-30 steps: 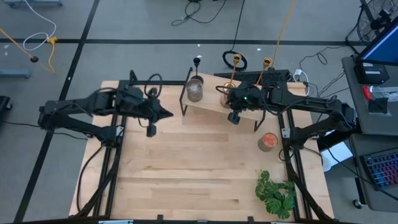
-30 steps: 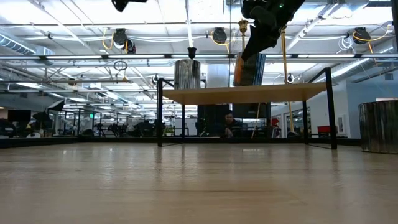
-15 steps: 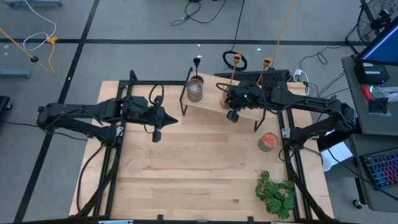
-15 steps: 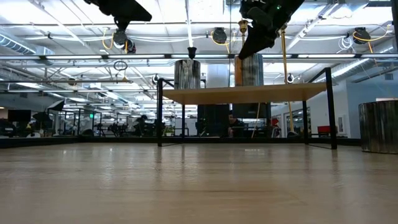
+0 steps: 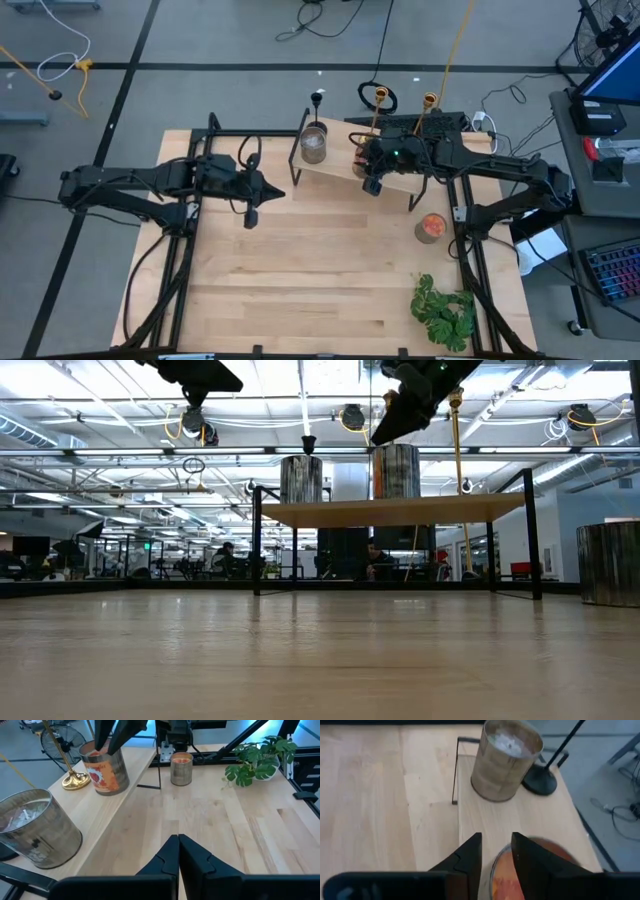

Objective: Pick & Place candle stick holders
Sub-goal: Put the orange scented candle on the shelf

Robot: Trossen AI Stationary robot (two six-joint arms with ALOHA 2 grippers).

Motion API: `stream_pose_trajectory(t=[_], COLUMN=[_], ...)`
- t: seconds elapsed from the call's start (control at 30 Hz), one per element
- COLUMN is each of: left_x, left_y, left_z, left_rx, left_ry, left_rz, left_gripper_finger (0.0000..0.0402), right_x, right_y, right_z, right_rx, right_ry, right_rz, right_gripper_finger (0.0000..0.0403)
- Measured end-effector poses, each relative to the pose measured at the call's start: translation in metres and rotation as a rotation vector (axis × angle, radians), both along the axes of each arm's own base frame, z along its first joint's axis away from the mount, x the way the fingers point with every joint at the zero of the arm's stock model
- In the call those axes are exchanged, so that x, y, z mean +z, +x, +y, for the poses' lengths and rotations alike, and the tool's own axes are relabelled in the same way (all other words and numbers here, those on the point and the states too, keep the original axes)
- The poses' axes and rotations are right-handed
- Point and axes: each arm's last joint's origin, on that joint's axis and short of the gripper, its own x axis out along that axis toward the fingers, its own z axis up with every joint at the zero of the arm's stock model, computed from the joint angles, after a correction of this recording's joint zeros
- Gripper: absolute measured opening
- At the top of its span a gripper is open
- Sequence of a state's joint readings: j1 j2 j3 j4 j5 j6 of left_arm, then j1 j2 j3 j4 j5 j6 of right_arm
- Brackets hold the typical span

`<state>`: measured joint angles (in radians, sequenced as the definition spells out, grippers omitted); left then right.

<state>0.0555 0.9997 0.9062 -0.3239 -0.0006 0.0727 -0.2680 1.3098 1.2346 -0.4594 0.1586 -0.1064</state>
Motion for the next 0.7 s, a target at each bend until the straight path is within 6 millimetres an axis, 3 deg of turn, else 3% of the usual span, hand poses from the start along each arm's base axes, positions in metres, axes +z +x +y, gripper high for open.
stream_pose_trajectory(t=[0.3,0.53,0.7], left_x=[0.0,-0.001,-0.002], left_y=[0.0,-0.001,0.0], left_z=[0.0,-0.001,-0.007], left_rx=[0.003,0.002,-0.019], left_ry=[-0.006,-0.018,-0.028], left_rz=[0.0,0.015,0.016], left_gripper_finger=[0.0016,0.0012,0.0016], right_x=[0.013,0.021,0.013], right_y=[-0.003,-0.023,-0.038], right_z=[0.01,0.052,0.084], right_rx=[0.042,0.144,0.162], right_ry=[-0.03,0.055,0.192], right_rz=[-0.078,-0.043,0.078], right_gripper_finger=[0.0114,0.0123,0.014])
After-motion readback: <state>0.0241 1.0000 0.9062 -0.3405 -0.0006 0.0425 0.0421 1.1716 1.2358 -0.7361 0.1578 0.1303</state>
